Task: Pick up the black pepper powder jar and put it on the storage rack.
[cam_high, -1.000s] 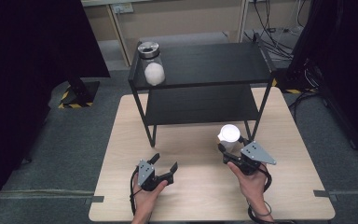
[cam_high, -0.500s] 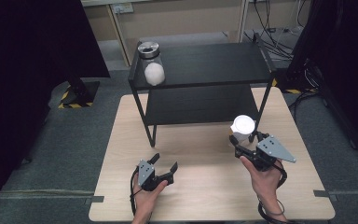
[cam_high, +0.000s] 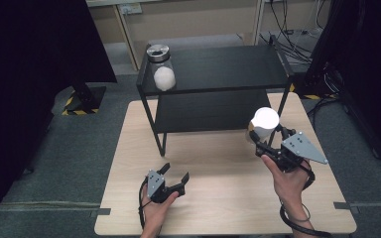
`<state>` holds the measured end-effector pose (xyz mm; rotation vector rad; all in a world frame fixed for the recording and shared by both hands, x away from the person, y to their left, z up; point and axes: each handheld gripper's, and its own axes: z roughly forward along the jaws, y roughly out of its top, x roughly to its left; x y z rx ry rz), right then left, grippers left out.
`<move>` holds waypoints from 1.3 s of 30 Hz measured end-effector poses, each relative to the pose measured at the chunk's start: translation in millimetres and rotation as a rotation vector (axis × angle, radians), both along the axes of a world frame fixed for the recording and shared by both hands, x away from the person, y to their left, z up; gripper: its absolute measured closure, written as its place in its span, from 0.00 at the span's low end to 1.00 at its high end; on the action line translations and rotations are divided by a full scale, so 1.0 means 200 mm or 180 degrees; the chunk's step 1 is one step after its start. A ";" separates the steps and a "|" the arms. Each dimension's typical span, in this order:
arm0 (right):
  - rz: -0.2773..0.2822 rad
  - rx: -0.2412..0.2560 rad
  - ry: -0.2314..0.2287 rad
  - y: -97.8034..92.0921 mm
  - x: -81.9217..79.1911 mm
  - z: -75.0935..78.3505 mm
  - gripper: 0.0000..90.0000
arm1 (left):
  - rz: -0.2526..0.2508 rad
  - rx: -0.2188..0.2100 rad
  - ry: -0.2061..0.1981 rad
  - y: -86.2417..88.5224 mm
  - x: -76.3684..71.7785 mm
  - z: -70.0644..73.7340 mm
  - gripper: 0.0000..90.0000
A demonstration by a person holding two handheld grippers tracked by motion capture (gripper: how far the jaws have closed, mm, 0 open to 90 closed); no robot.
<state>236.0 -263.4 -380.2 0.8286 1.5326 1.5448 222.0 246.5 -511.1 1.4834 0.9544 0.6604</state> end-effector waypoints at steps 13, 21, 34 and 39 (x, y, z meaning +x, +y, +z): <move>0.0005 0.0052 -0.0084 -0.01 0.03 0.11 0.34 | -0.0008 0.0004 0.0007 0.00 0.00 0.00 0.16; 0.0013 0.0104 -0.0111 -0.02 0.05 0.18 0.34 | -0.0006 0.0004 0.0009 0.00 0.00 0.00 0.16; -0.0001 0.0103 -0.0178 -0.02 0.07 0.30 0.34 | -0.0007 0.0005 0.0015 0.00 0.00 0.00 0.16; -0.0003 0.0136 -0.0188 -0.02 0.08 0.33 0.34 | -0.0009 0.0017 0.0017 0.00 0.00 0.01 0.16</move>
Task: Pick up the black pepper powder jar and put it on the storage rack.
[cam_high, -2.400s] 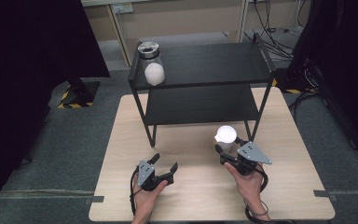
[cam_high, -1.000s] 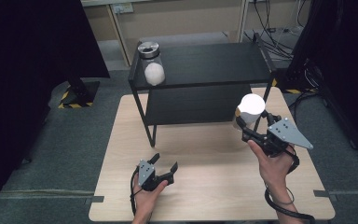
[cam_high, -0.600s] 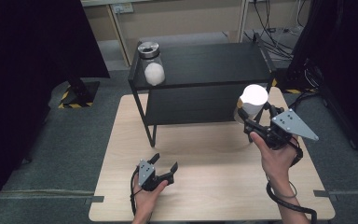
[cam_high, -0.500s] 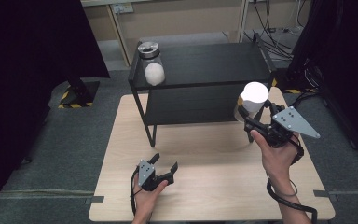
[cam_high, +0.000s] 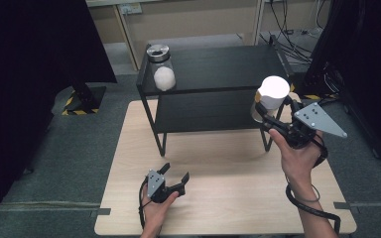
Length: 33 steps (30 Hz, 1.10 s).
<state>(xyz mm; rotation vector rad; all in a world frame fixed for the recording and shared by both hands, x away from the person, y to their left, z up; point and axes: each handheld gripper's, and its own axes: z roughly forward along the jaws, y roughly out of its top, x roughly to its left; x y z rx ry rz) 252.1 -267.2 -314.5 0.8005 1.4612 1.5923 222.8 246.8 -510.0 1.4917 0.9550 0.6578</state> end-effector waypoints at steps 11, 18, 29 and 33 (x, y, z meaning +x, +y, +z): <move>0.0024 0.0024 -0.0038 0.00 0.02 0.09 0.34 | 0.0001 -0.0012 0.0004 0.00 0.00 0.00 0.16; 0.0019 0.0046 -0.0069 0.00 0.04 0.17 0.34 | 0.0000 -0.0008 0.0006 0.00 0.00 0.00 0.16; 0.0003 0.0084 -0.0083 0.01 0.09 0.29 0.34 | -0.0001 -0.0011 0.0015 0.00 0.00 0.00 0.16; -0.0015 0.0076 -0.0071 0.01 0.12 0.33 0.34 | -0.0003 -0.0005 0.0014 0.00 0.00 0.00 0.16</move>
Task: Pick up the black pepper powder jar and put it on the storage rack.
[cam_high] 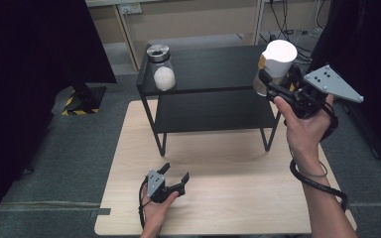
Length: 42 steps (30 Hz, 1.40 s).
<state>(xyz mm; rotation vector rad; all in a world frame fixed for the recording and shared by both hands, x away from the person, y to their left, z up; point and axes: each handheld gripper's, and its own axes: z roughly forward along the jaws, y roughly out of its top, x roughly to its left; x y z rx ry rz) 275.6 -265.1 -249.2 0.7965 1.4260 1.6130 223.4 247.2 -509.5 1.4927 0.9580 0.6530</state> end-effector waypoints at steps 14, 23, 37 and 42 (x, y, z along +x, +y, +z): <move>-0.0171 0.0012 0.0135 0.00 0.13 0.07 0.34 | -0.0006 -0.0003 0.0005 0.00 0.00 0.00 0.16; -0.0273 -0.0018 0.0264 -0.01 0.22 0.12 0.34 | -0.0009 -0.0004 0.0002 0.00 0.00 0.00 0.16; -0.0326 -0.0023 0.0350 0.01 0.27 0.11 0.34 | -0.0016 -0.0003 0.0007 0.00 0.00 0.00 0.16; -0.0325 0.0007 0.0356 0.01 0.29 0.10 0.34 | -0.0018 -0.0009 0.0009 0.00 0.01 0.00 0.16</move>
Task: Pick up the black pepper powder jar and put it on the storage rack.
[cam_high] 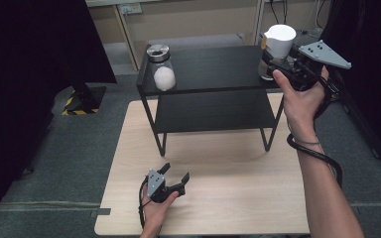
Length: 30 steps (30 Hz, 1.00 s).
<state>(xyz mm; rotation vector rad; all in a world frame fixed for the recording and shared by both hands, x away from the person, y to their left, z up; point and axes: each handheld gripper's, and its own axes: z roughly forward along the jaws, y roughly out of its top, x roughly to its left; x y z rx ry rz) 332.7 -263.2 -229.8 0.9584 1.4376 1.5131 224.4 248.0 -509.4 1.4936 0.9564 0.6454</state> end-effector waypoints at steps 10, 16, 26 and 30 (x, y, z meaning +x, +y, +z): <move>0.0002 0.0014 -0.0012 0.01 0.02 -0.01 0.34 | 0.0000 0.0006 -0.0001 0.00 0.00 0.00 0.16; -0.0017 0.0009 -0.0033 0.02 0.03 -0.02 0.34 | -0.0002 -0.0003 0.0002 0.00 0.00 0.00 0.16; -0.0035 0.0016 -0.0048 0.04 0.04 -0.03 0.34 | -0.0002 -0.0007 0.0008 0.00 0.00 0.00 0.16; -0.0036 0.0024 -0.0046 0.04 0.04 -0.03 0.34 | -0.0001 -0.0008 0.0007 0.00 0.00 0.00 0.16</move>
